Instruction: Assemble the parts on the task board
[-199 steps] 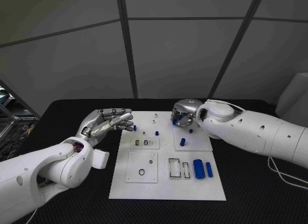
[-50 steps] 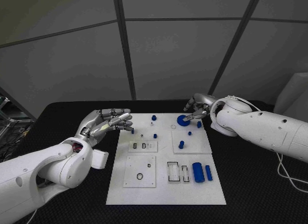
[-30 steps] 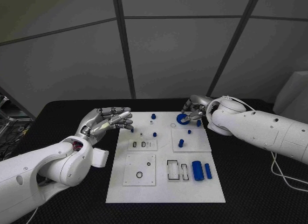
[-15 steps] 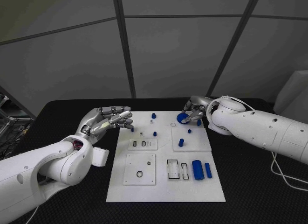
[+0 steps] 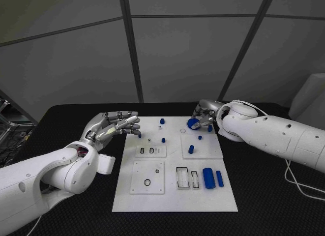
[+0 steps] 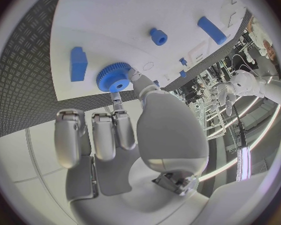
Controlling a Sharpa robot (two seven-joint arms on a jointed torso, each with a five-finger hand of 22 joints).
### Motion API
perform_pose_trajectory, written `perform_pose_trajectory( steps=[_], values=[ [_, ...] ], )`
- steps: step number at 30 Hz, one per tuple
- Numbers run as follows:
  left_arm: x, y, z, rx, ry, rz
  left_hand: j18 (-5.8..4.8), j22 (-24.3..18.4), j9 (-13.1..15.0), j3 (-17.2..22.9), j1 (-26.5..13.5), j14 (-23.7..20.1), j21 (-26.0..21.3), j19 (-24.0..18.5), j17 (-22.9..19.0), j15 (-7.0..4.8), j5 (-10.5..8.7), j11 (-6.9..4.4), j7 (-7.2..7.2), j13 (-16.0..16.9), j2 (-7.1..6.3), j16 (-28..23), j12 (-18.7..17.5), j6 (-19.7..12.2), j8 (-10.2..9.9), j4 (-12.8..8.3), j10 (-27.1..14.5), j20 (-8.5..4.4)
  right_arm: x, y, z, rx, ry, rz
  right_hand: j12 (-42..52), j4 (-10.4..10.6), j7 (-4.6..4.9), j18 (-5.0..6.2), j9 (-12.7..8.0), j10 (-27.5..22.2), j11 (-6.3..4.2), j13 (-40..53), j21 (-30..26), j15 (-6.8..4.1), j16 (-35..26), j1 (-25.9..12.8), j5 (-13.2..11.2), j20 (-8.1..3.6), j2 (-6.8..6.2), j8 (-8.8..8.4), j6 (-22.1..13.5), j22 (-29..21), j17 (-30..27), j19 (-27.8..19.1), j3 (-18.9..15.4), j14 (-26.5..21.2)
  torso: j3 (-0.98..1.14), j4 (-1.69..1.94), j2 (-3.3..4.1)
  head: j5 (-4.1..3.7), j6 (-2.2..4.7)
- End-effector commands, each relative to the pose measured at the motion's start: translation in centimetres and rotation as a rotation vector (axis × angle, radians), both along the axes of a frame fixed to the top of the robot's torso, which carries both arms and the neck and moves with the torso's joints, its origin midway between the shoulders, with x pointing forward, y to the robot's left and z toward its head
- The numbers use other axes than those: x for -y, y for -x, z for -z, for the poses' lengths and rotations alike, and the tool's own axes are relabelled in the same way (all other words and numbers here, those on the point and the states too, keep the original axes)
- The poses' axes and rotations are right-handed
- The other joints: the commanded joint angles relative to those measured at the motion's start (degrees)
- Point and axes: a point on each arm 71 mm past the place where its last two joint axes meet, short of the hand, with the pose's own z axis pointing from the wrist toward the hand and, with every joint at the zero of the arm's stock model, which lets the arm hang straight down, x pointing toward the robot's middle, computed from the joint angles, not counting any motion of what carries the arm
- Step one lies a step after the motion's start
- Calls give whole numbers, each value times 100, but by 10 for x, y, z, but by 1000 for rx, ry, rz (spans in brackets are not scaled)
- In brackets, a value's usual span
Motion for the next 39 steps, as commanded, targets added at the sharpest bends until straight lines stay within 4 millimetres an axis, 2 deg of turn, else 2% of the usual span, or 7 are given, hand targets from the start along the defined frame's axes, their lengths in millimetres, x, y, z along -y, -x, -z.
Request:
perform_pose_trajectory(
  steps=[1, 6, 20, 26, 31, 36, 39],
  values=[
    [1, 0, -1, 3, 0, 13, -81, -6, 9, -3, 1, -35, -28, -34, 7, -14, -21, 17, -12, -8, 71, -2, -32, -22, -40, -23, -39, 10, -1, 2, 4, 16, 21, -26, 28, -77, -179, -88, 243, 181, -38, 693, 34, -53, 26, 116, -42, -58, 249, 55, 274, 903, 793, 230, 174, 433, -3, -1, -3, 7, -1],
    [1, 0, -1, 3, 0, 12, -81, -6, 9, -3, 1, -35, -28, -34, 7, -14, -21, 17, -12, -8, 71, -2, -32, -22, -40, -23, -39, 10, -5, 4, 2, 45, 7, -42, 29, -150, -191, -92, 271, 186, -49, 699, 41, -67, 28, 39, -46, -77, 270, 25, 333, 920, 804, 238, 331, 435, 3, 2, -4, 16, -17],
    [0, 0, -1, 1, -2, 10, -80, -8, 10, -5, 3, -36, -28, -34, 15, -16, -22, 13, -14, -9, 79, -2, -30, -21, -43, -32, -45, 10, -13, 9, -1, 63, -22, -72, 12, -202, -194, -92, 295, 179, -53, 686, 40, -65, 19, -104, -62, -80, 246, -30, 355, 919, 794, 236, 452, 432, 1, -5, -1, 26, -21],
    [0, 0, -1, 0, -2, 10, -80, -8, 10, -5, 3, -36, -28, -34, 15, -16, -22, 13, -14, -9, 79, -2, -30, -21, -43, -32, -45, 10, -14, 10, -2, 69, -27, -72, 7, -225, -192, -92, 301, 176, -54, 683, 40, -62, 14, -152, -66, -78, 219, -57, 348, 919, 788, 235, 486, 430, -4, 2, -3, 2, -5],
    [0, 0, -1, -1, -3, 9, -79, -9, 10, -6, 5, -36, -28, -34, 19, -16, -23, 12, -15, -9, 81, -3, -30, -22, -44, -37, -48, 10, -13, 9, -2, 76, -21, -66, -43, -276, -156, -85, 286, 146, -30, 635, 27, -40, -13, -259, -81, -63, 122, -162, 224, 888, 738, 214, 540, 417, -1, 2, -2, 1, -20],
    [0, 0, 0, -2, -4, 8, -79, -10, 10, -7, 5, -37, -28, -34, 20, -16, -24, 12, -15, -10, 82, -3, -31, -24, -46, -38, -51, 10, -12, 8, -3, 94, -12, -58, -198, -320, -44, -63, 199, 47, 66, 478, -16, 39, -64, -427, -122, 5, -56, -194, -252, 781, 653, 145, 595, 395, 0, -1, -1, -12, -16],
    [0, 0, 0, -3, -4, 8, -79, -10, 10, -7, 5, -37, -28, -34, 20, -16, -24, 12, -15, -10, 82, -3, -31, -24, -46, -38, -51, 10, -11, 8, -3, 101, -10, -55, -253, -336, -13, -51, 174, 12, 96, 425, -37, 68, -88, -484, -139, 38, -122, -194, -438, 732, 616, 114, 616, 385, 1, 0, -1, -18, -17]
  ],
)
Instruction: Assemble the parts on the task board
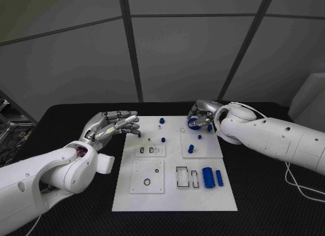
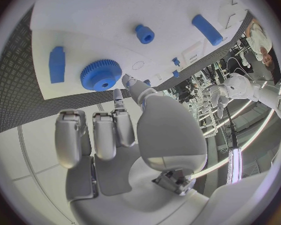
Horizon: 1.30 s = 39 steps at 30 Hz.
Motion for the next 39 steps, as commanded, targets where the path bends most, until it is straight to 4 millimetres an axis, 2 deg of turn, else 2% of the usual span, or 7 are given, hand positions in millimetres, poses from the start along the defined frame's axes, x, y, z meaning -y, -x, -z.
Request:
perform_pose_trajectory(
  steps=[1, 14, 20, 26, 39],
  values=[
    [1, 0, -1, -2, -2, 11, -79, -6, 6, -7, -18, -37, -28, -34, 5, -16, -25, -8, -15, -6, 59, -3, -31, -24, -24, -38, -31, 10, 0, -1, -4, 38, 3, 2, -66, -28, 27, -49, -20, -9, 46, 410, -47, 46, -41, -41, -43, 71, -86, -14, -164, 723, 610, 118, 30, 384, 4, -2, 1, -8, 0],
    [0, 0, 0, -6, -4, 11, -78, -10, 4, -17, -24, -44, -30, -36, 16, -15, -35, -7, -15, -11, 61, -6, -37, -38, -36, -48, -59, 11, 6, 2, -5, 50, 2, 5, -96, -18, 34, -44, -19, -27, 55, 382, -57, 56, -56, -97, -51, 84, -133, -7, -217, 702, 587, 105, 20, 378, 2, -2, 0, -20, 8],
    [-1, 0, 0, -5, -5, 9, -78, -11, 4, -20, -26, -45, -30, -36, 19, -15, -41, -8, -15, -13, 62, -6, -38, -42, -38, -50, -67, 12, 19, 3, -5, 35, 15, 29, -105, 8, 32, -45, -8, -30, 55, 373, -56, 60, -64, -162, -43, 91, -183, 4, -223, 709, 580, 109, -3, 377, -1, -5, -3, -30, 17],
    [0, 0, 0, -5, -4, 10, -78, -11, 4, -20, -26, -45, -30, -36, 19, -15, -41, -8, -15, -13, 62, -6, -38, -42, -38, -50, -67, 12, 28, 4, -3, 16, 26, 46, -156, 56, 31, -31, 2, -60, 56, 321, -83, 61, -94, -241, -51, 96, -255, 2, -255, 644, 532, 69, -45, 365, 7, -3, 1, -38, 20],
    [1, -1, 0, -5, -3, 11, -78, -11, 4, -20, -26, -45, -30, -36, 19, -15, -41, -8, -15, -13, 62, -6, -38, -42, -38, -50, -67, 12, 28, 0, 0, -14, 23, 54, -222, 160, 41, -17, 10, -99, 66, 257, -115, 68, -125, -333, -51, 102, -332, -2, -347, 577, 494, 27, -103, 355, 8, 5, 3, -45, 23]
  ],
)
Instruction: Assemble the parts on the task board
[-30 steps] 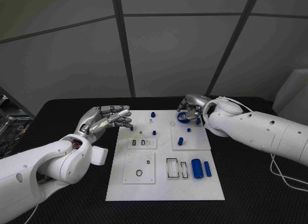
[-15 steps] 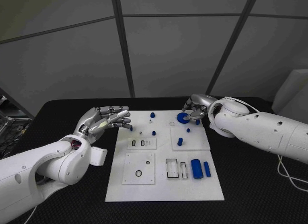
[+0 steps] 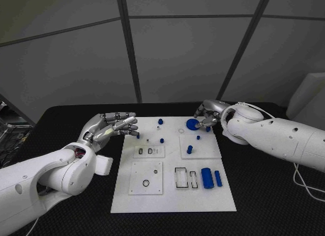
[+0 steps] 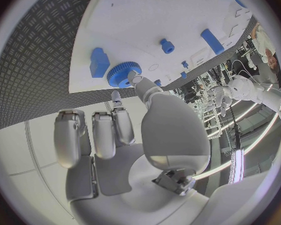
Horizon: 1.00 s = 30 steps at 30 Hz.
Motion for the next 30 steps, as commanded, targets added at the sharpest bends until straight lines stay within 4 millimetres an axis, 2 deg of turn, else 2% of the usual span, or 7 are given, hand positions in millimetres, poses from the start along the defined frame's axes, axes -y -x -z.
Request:
perform_pose_trajectory(
  steps=[1, 13, 30],
  values=[
    [1, 0, -1, 3, 0, 12, -78, -7, 5, -4, -3, -25, -30, -36, 9, 5, -17, 14, -15, -8, 39, -6, -38, -42, -39, -35, -46, 12, -2, -1, 0, -20, -4, -4, -28, 58, 0, -17, 10, -38, 6, 257, -33, 27, -41, -36, -18, 42, -35, -2, -56, 577, 490, 9, -7, 355, 1, 2, 2, 6, -4],
    [1, -1, 0, 1, -2, 8, -77, -11, 5, -6, 2, -25, -29, -34, 25, 3, -29, 13, -14, -13, 56, -6, -37, -51, -45, -52, -72, 12, -6, -4, 4, -56, 1, -10, 1, 251, -33, -15, 83, -14, -20, 292, -40, 10, -42, -153, 155, 31, 25, 50, 82, 574, 515, 10, 9, 365, -2, 3, 2, -1, -37],
    [1, -1, 0, 0, -2, 7, -77, -11, 5, -6, 2, -25, -29, -34, 25, 3, -29, 13, -14, -13, 56, -6, -37, -51, -45, -52, -72, 12, -10, -5, 6, -46, 3, -13, 84, 238, -127, -34, 211, 47, -104, 384, -8, -56, 6, -79, 267, -28, 184, 157, 557, 664, 627, 68, 264, 395, 2, 4, -1, 10, -62]
  ],
)
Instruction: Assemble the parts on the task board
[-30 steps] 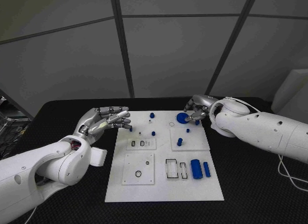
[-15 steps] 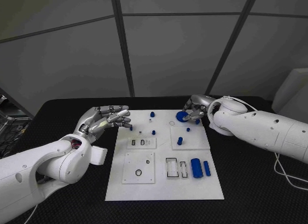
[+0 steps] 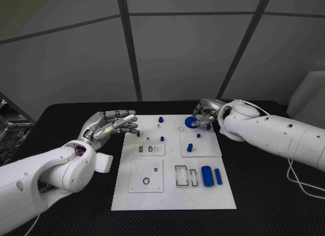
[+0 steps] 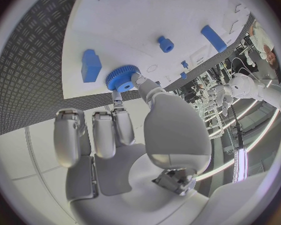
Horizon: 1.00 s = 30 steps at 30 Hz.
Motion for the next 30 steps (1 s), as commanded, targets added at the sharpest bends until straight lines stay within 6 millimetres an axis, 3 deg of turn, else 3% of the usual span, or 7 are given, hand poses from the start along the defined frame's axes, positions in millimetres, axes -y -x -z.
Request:
perform_pose_trajectory(
  steps=[1, 6, 16, 26, 30],
  values=[
    [1, 0, -1, 2, -1, 11, -76, -6, 6, 9, 2, -25, -29, -34, 6, 3, -29, -8, 7, -9, 56, -6, -37, -29, -22, -36, -51, 12, -2, 1, 3, 1, 8, -9, 33, -13, -35, -39, 47, 14, -70, 398, 23, -64, 49, 23, 47, -55, 110, 52, 122, 684, 659, 103, 72, 403, 1, 2, -2, 8, -1],
    [0, 0, -1, 2, -1, 10, -75, -7, 6, 11, 9, -26, -29, -33, 13, 3, -32, -8, 7, -10, 66, -5, -35, -31, -23, -46, -58, 12, -4, 3, -2, 56, -12, -15, 89, -45, -77, -58, 81, 54, -110, 460, 59, -103, 96, 16, 310, -98, 144, 52, 283, 772, 751, 158, 198, 425, -2, -7, -5, 21, 11],
    [-5, -3, 0, 0, -6, 2, -75, -15, 10, 34, 59, -32, -26, -30, 43, 0, 29, -14, 1, -14, 131, -8, -27, -32, -24, -104, -72, 11, -16, 16, -12, 140, -44, -42, 108, -39, -83, -65, 85, 68, -118, 480, 73, -108, 105, -20, 367, -106, 148, 24, 300, 804, 767, 178, 234, 429, -1, 5, -4, 33, 25],
    [-5, -3, 1, 1, -7, 0, -75, -15, 10, 32, 58, -32, -26, -30, 44, 0, 27, -14, 1, -14, 130, -8, -27, -32, -24, -106, -73, 11, -56, 35, -24, 249, 6, -152, 106, -57, -80, -73, 86, 69, -116, 479, 88, -109, 111, -47, 374, -109, 83, -5, 300, 843, 780, 201, 234, 432, -17, 8, -3, 61, 22],
    [-5, -3, 1, 1, -6, 0, -75, -16, 11, 27, 55, -33, -26, -30, 47, 0, 19, -13, 1, -14, 126, -9, -26, -33, -25, -109, -73, 11, -73, 35, -25, 275, 33, -180, 101, -58, -79, -72, 87, 67, -115, 474, 85, -110, 104, -55, 369, -109, 70, -9, 303, 836, 767, 197, 232, 429, -11, 10, 1, 83, 11]
  ],
)
